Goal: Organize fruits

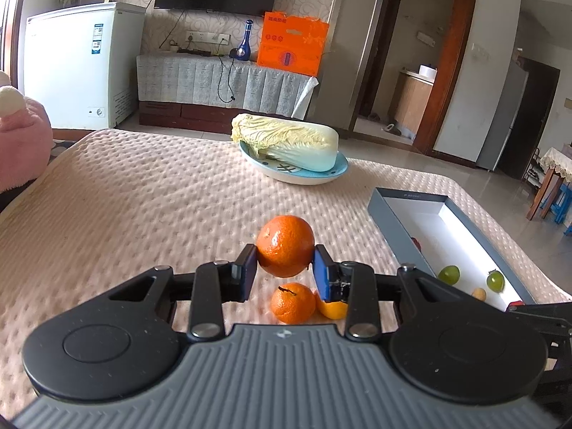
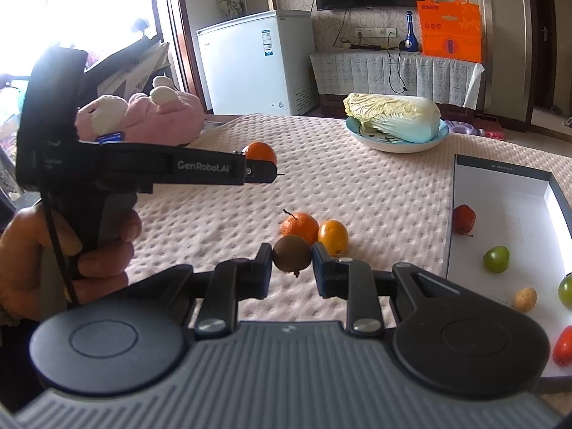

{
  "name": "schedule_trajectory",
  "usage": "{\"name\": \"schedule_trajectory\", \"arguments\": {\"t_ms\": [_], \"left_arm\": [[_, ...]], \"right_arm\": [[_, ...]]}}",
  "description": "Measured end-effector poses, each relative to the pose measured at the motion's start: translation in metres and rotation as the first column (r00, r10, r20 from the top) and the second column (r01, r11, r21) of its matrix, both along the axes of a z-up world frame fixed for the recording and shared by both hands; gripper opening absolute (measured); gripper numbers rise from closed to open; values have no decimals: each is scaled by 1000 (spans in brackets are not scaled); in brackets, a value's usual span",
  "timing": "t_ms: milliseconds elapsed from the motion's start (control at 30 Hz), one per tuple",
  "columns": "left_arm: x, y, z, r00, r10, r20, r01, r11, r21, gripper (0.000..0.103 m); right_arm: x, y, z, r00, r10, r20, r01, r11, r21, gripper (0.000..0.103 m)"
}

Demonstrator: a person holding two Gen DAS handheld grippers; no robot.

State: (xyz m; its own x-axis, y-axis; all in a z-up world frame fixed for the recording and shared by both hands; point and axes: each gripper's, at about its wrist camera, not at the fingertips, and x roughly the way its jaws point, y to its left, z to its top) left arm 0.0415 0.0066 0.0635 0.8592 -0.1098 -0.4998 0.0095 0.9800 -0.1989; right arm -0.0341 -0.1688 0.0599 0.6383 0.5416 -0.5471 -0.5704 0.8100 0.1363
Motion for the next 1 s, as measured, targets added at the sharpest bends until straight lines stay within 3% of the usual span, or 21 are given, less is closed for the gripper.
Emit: {"name": "schedule_trajectory", "arguments": {"t_ms": [600, 1000], "left_arm": [[15, -17, -8, 998, -58, -25, 58, 998, 35, 39], [14, -26, 1, 998, -65, 16, 65, 998, -3, 39]], "right_arm": [[-5, -12, 7, 999, -26, 33, 26, 1000, 6, 28], [-3, -16, 4, 1000, -25, 12, 25, 1000, 3, 28]]}}
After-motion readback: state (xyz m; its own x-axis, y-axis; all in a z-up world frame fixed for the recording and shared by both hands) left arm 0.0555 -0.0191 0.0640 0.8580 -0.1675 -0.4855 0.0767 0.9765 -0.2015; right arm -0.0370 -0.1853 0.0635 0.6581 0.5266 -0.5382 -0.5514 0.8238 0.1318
